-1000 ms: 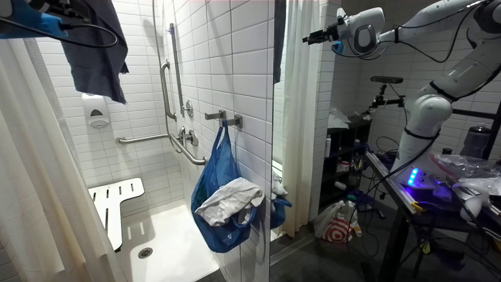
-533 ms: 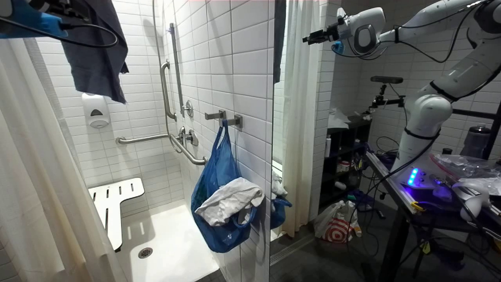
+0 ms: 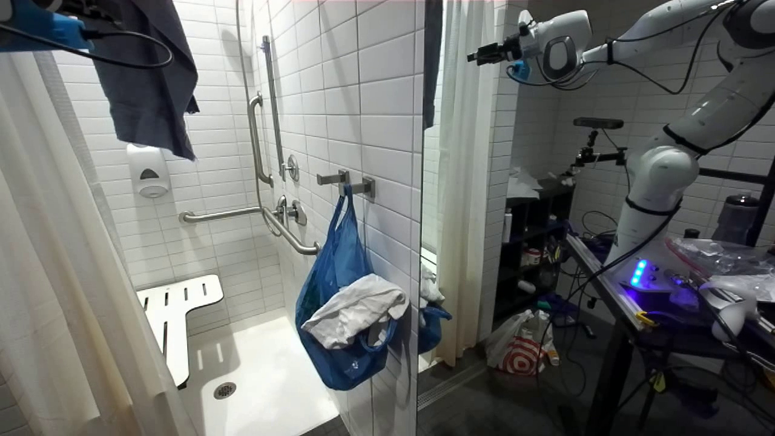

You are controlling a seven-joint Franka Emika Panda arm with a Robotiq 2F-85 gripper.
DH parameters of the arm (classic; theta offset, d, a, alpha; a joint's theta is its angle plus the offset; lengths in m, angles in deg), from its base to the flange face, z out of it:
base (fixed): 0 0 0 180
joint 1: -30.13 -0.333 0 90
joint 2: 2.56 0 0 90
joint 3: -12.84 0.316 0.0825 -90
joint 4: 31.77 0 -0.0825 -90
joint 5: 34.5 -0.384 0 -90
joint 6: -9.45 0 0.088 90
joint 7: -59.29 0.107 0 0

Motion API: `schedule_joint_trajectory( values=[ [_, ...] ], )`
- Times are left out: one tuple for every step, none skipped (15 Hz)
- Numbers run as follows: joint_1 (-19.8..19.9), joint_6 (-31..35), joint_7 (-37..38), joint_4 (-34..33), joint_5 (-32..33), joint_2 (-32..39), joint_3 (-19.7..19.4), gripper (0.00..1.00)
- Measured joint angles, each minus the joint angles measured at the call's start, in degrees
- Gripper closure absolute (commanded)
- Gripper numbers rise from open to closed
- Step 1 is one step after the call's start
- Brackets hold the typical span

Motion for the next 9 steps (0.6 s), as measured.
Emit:
schedule_joint_trajectory(
  values=[
    [0.2, -0.13, 0.0, -1.39, 0.16, 1.3, 0.79, 0.0],
    [0.6, -0.25, 0.0, -2.82, 0.44, 2.68, 1.61, 0.0],
    [1.35, -0.45, -0.06, -4.4, 0.53, 4.21, 2.67, 0.0],
    [2.53, -0.81, -0.08, -6.03, 0.54, 5.74, 3.96, 0.0],
    [3.99, -1.22, -0.08, -7.71, 0.58, 7.26, 5.33, 0.0],
    [5.71, -1.66, -0.08, -9.38, 0.65, 8.72, 6.77, 0.0],
    [7.7, -2.19, -0.09, -11.08, 0.76, 10.11, 8.37, 0.0],
    [9.69, -2.68, -0.09, -12.64, 0.86, 11.33, 9.94, 0.0],
    [11.74, -3.22, -0.08, -14.13, 1.02, 12.35, 11.56, 0.0]
  ],
)
